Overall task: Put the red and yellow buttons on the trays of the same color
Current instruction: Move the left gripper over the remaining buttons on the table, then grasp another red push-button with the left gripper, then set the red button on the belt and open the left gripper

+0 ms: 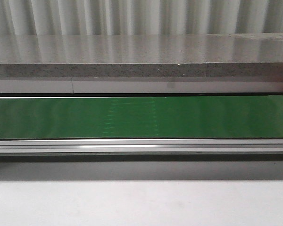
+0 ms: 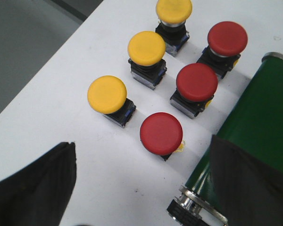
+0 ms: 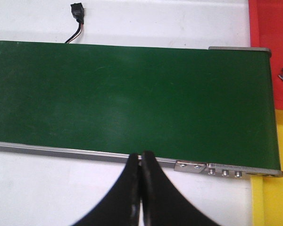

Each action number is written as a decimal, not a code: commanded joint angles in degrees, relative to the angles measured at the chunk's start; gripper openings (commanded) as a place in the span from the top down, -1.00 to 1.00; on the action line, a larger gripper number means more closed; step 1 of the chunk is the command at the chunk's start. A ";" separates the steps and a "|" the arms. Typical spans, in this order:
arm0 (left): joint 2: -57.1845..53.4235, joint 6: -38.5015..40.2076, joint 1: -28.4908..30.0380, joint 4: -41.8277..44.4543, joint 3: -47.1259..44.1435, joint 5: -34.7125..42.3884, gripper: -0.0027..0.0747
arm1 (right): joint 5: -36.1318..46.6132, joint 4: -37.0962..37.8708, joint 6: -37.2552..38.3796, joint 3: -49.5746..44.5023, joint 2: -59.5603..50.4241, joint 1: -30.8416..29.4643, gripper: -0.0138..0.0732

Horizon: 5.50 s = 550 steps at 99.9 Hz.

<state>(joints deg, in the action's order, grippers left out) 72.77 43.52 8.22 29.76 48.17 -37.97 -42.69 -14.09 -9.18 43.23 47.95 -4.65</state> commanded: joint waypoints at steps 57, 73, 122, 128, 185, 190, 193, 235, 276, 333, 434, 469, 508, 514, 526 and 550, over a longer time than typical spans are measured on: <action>11.04 -2.11 4.52 -0.66 2.09 9.83 -0.51 | 2.59 -0.55 -0.63 1.49 -0.36 0.09 0.84; 12.55 -2.24 4.63 -1.04 2.09 12.13 -0.51 | 2.59 -0.55 -0.63 1.49 -0.36 0.09 0.84; 17.98 -2.24 4.63 -1.04 2.09 15.16 -0.51 | 2.59 -0.55 -0.63 1.49 -0.36 0.09 0.84; 18.20 -2.24 4.63 -1.04 2.09 15.55 -0.50 | 2.59 -0.55 -0.63 1.49 -0.36 0.09 0.84; 15.89 -2.52 4.51 -1.06 2.09 13.57 0.84 | 2.59 -0.55 -0.63 1.49 -0.36 0.09 0.84; 14.23 -2.52 4.38 -1.19 2.09 13.05 0.91 | 2.59 -0.55 -0.63 1.49 -0.36 0.09 0.84; 12.87 -2.52 4.12 -1.19 2.09 12.82 0.95 | 2.59 -0.55 -0.63 1.49 -0.36 0.09 0.84; -5.81 -4.04 -3.78 -1.19 2.09 11.83 0.98 | 2.59 -0.55 -0.63 1.49 -0.36 0.09 0.84; -2.78 -7.37 -12.12 -4.96 2.48 11.73 0.98 | 2.59 -0.55 -0.63 1.49 -0.36 0.09 0.84; 6.22 -9.15 -12.09 -6.68 5.12 10.32 0.97 | 2.51 -0.55 -0.63 1.49 -0.37 0.09 0.84; -3.76 -17.65 -16.16 -14.19 8.55 8.52 -0.51 | 2.51 -0.55 -0.63 1.49 -0.37 0.09 0.84; -6.73 -17.65 -6.49 -13.31 7.52 2.83 -0.51 | 2.51 -0.55 -0.63 1.49 -0.37 0.09 0.84; -0.48 -17.16 10.01 -14.61 1.29 6.24 -0.51 | 2.51 -0.55 -0.63 1.49 -0.37 0.09 0.84; 1.49 -17.16 11.82 -14.61 1.29 7.04 -0.51 | 2.51 -0.55 -0.63 1.49 -0.37 0.09 0.84; 4.92 -17.16 13.71 -14.72 1.29 8.21 -0.51 | 2.51 -0.55 -0.63 1.49 -0.37 0.09 0.84; 11.92 -17.16 13.95 -14.36 2.81 11.23 -0.51 | 2.51 -0.55 -0.63 1.49 -0.37 0.09 0.84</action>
<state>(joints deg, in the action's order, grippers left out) 84.15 25.83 22.10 15.14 48.33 -29.93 -42.72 -14.09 -9.18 43.23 47.95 -4.65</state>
